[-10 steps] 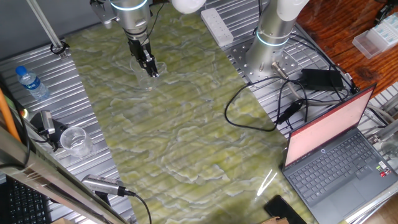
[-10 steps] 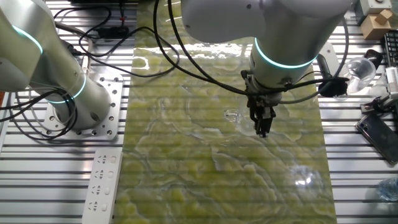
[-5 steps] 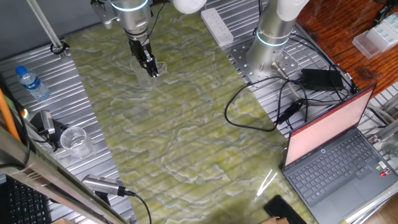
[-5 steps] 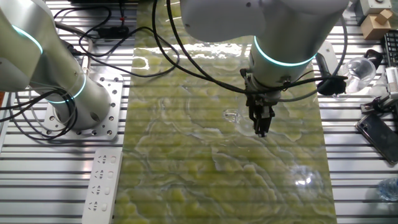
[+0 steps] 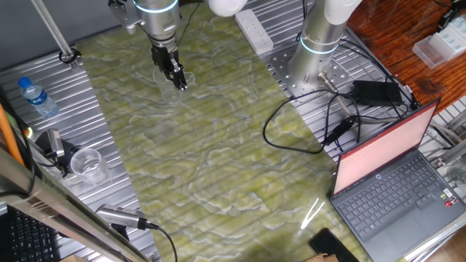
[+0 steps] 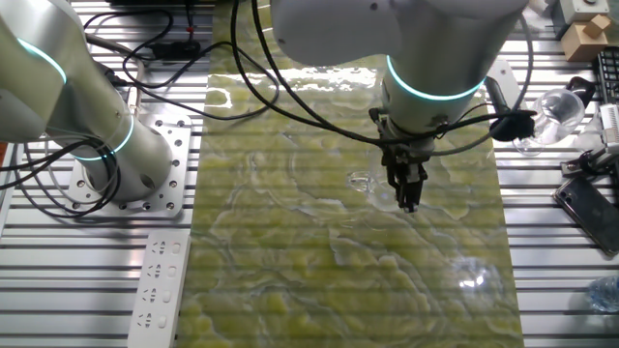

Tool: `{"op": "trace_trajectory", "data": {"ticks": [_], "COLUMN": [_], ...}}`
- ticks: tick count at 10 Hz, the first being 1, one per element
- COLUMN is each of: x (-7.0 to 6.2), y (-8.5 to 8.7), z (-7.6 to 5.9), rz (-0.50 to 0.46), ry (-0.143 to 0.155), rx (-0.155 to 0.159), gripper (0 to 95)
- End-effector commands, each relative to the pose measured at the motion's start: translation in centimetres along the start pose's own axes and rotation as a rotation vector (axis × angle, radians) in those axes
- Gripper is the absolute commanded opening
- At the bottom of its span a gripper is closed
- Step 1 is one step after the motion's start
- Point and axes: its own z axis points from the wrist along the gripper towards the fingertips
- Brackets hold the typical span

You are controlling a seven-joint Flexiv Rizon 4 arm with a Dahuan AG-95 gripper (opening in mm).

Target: Pick up the cup

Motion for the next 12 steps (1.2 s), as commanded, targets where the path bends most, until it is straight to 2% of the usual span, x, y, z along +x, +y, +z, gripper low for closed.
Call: {"op": "trace_trajectory", "data": {"ticks": [1,2,6,12], "x": [0.0,0.0,0.0,-0.1], "y": [0.0,0.0,0.0,-0.6], "z": [-0.1,-0.1,-0.1,-3.7], "rz": [0.048,0.082,0.063,0.034], "ry": [-0.008,-0.005,-0.01,0.018], "rx": [0.031,0.045,0.046,0.039], "gripper": [57.0,57.0,57.0,57.0]}}
